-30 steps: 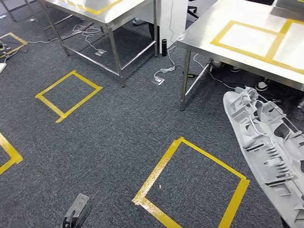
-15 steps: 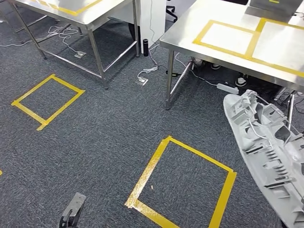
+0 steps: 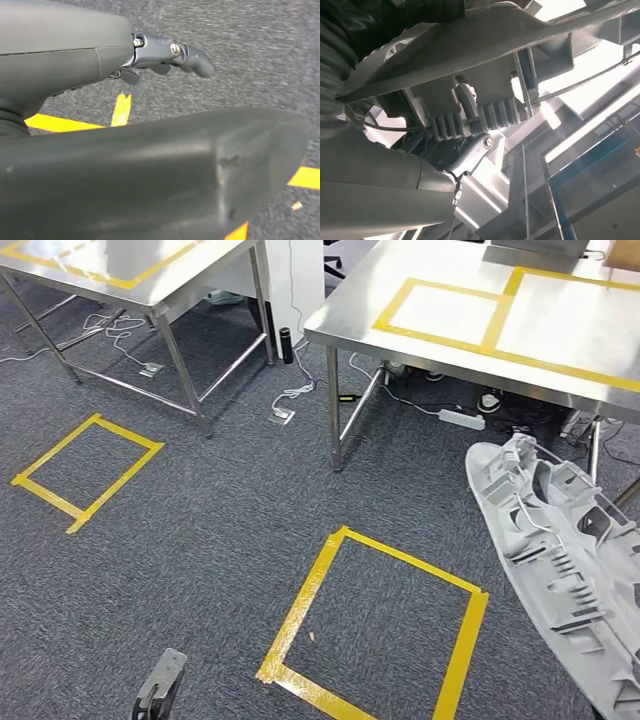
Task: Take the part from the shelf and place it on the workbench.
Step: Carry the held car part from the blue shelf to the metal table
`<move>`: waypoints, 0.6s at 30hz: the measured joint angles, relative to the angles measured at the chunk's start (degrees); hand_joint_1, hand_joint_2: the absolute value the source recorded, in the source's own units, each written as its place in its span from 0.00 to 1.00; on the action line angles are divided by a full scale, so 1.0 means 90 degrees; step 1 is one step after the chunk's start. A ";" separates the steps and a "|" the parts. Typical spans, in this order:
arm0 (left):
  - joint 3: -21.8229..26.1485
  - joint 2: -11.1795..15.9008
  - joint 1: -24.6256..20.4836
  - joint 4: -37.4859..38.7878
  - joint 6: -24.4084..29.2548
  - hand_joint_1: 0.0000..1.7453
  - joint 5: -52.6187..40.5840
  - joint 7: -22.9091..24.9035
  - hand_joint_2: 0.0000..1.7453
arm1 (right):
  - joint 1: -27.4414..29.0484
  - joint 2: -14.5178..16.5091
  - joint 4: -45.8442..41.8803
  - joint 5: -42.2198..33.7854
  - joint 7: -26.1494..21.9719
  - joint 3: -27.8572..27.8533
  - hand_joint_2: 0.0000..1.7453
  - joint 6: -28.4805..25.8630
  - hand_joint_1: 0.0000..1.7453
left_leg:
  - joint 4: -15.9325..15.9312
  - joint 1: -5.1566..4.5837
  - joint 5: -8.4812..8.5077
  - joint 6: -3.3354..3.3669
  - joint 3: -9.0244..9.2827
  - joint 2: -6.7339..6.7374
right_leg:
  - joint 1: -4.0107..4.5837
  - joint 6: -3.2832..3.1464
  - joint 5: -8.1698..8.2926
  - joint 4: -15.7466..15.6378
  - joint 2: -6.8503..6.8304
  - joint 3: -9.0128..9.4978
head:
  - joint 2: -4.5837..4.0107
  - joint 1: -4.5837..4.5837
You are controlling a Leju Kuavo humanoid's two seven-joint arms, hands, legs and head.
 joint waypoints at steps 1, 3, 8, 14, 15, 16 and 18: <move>0.0000 0.0000 0.0004 0.0000 -0.0002 0.00 -0.0002 0.0000 0.00 | -0.0002 0.0000 0.0002 0.0005 0.0000 -0.0005 1.00 0.0000 1.00 | 0.0445 -0.0001 -0.0192 -0.0002 -0.0221 -0.0003 | 0.0011 -0.0029 -0.0019 0.0001 0.0006 0.0021 | 0.0000 -0.0010; 0.0001 0.0009 0.0021 0.0000 -0.0002 0.00 -0.0004 0.0001 0.00 | 0.0000 0.0001 0.0015 0.0013 0.0000 -0.0016 1.00 0.0000 1.00 | 0.1168 -0.0007 -0.0384 0.0012 -0.0626 -0.0006 | 0.0045 -0.0065 -0.0059 0.0003 0.0035 0.0073 | -0.0001 -0.0011; 0.0001 0.0028 0.0029 0.0001 -0.0001 0.00 -0.0005 0.0000 0.00 | -0.0002 0.0000 0.0034 0.0023 0.0000 -0.0038 1.00 -0.0001 0.97 | -0.0144 -0.0103 0.0561 0.0277 -0.0178 -0.0032 | 0.0116 -0.0034 -0.0241 -0.0007 0.0113 0.0288 | 0.0000 0.0005; 0.0001 0.0029 0.0017 0.0002 -0.0001 0.00 -0.0011 0.0000 0.00 | -0.0002 -0.0005 0.0055 0.0047 0.0013 -0.0051 1.00 -0.0007 1.00 | -0.0708 -0.0106 0.0506 0.0414 0.0186 -0.0052 | 0.0099 0.0226 -0.0311 0.0209 0.0093 0.0312 | -0.0001 0.0053; 0.0001 0.0024 0.0017 0.0002 -0.0002 0.00 -0.0012 0.0000 0.00 | -0.0011 -0.0010 0.0056 0.0061 0.0019 -0.0048 1.00 -0.0007 1.00 | -0.0738 -0.0089 0.0503 0.0429 0.0246 -0.0057 | 0.0091 0.0243 -0.0386 0.0508 0.0087 0.0129 | -0.0002 0.0073; 0.0001 0.0025 0.0017 0.0002 -0.0001 0.00 -0.0011 0.0000 0.00 | -0.0017 -0.0016 0.0058 0.0072 0.0026 -0.0046 1.00 -0.0007 1.00 | -0.0751 -0.0086 0.0483 0.0440 0.0282 -0.0056 | 0.0080 0.0262 -0.0492 0.0892 0.0082 -0.0113 | -0.0002 0.0099; 0.0001 0.0024 0.0023 0.0002 -0.0002 0.00 -0.0011 0.0001 0.00 | -0.0021 -0.0027 0.0067 0.0088 0.0053 -0.0043 1.00 -0.0007 1.00 | -0.0755 -0.0077 0.0409 0.0443 0.0358 -0.0055 | 0.0053 0.0317 -0.0791 0.1531 0.0078 -0.0648 | -0.0002 0.0120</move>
